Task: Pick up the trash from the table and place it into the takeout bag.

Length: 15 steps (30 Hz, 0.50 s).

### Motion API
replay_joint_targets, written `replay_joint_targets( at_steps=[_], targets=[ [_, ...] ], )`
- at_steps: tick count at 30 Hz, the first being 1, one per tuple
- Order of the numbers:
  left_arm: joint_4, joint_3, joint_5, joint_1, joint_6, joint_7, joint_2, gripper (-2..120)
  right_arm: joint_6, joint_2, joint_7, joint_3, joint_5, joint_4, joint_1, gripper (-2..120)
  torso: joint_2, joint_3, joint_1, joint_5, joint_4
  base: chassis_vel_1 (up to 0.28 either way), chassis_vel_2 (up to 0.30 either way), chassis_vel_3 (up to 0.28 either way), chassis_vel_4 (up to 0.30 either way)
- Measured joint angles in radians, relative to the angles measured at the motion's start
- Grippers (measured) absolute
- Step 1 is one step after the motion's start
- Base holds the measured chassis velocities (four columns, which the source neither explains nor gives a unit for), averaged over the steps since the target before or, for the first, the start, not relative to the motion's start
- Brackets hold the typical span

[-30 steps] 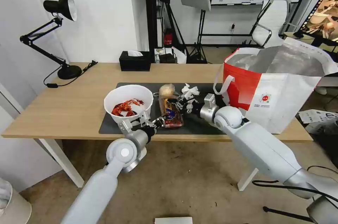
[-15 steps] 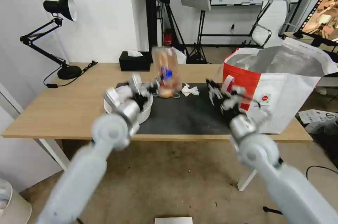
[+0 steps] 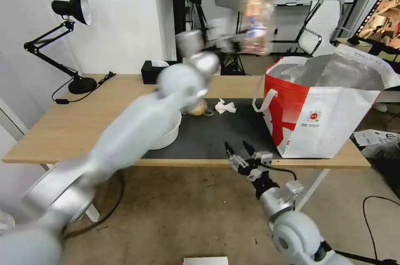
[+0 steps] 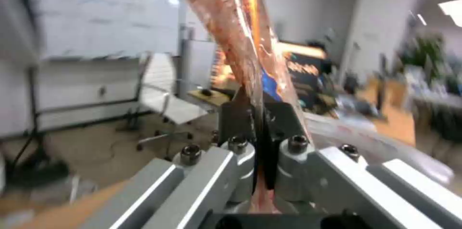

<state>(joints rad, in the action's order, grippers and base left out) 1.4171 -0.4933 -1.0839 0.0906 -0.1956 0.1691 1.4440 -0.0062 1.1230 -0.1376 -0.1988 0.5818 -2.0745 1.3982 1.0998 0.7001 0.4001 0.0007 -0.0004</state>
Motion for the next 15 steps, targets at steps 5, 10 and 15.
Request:
replay_joint_targets(
  at_steps=[5,10,15],
  targets=[
    [-0.195,-0.119,0.182,0.106,0.039,-0.117,0.153,0,0.011,0.010,0.020,0.001,-0.028,-0.007,0.030,100,0.000,0.000,0.000,-0.0002,-0.0004,0.000,0.000,0.000,0.000],
    [-0.257,-0.191,0.286,0.118,0.058,-0.168,0.157,0,0.029,0.013,0.037,-0.002,-0.039,0.002,0.045,100,0.000,0.000,0.000,-0.0007,0.0010,0.000,0.000,0.000,0.000],
    [-0.263,-0.199,0.312,0.093,0.058,-0.157,0.145,3,0.033,0.014,0.047,0.001,-0.051,0.015,0.038,100,0.000,0.000,0.000,-0.0008,0.0006,0.000,0.000,0.000,0.000]
  ],
)
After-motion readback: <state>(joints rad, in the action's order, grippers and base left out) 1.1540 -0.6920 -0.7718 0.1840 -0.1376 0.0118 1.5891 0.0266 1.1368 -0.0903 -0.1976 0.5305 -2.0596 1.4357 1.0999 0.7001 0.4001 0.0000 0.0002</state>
